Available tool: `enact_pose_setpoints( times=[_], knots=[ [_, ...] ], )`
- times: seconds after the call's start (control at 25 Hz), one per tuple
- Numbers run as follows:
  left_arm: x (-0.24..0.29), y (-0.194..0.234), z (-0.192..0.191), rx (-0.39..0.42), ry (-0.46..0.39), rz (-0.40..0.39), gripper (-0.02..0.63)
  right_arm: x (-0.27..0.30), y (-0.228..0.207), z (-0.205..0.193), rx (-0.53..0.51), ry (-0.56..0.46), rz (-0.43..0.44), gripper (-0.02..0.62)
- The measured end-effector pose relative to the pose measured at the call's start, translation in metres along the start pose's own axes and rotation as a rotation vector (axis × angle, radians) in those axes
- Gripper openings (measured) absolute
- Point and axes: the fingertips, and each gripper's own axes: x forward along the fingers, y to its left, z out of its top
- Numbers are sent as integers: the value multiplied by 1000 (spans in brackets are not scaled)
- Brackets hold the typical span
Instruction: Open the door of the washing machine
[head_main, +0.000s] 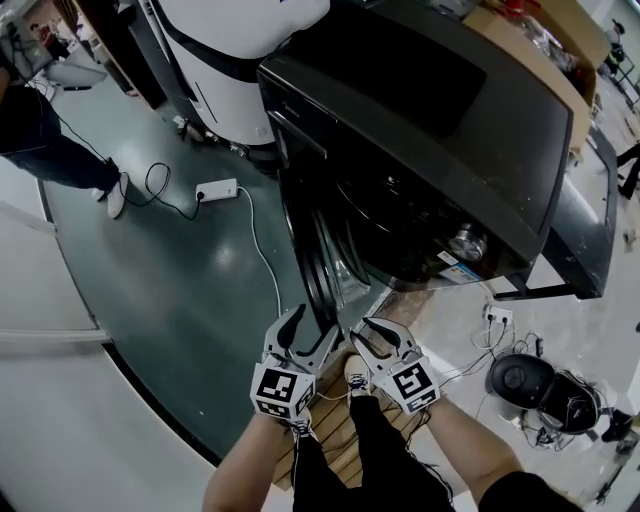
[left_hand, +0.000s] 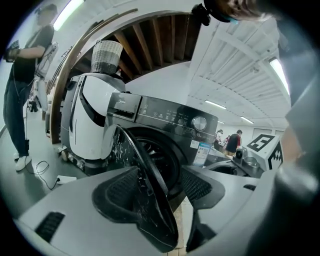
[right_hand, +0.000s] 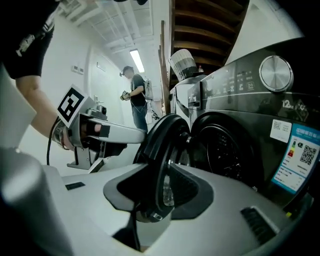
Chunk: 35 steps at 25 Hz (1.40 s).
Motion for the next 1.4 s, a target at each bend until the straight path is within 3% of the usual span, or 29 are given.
enact_pose_setpoints(
  times=[0.64, 1.4],
  knots=[
    [-55, 83, -4, -37, -4, 176, 272, 7, -26, 23, 119, -66, -125, 133],
    [-91, 151, 1, -24, 41, 205, 272, -7, -24, 54, 170, -132, -292, 133]
  ],
)
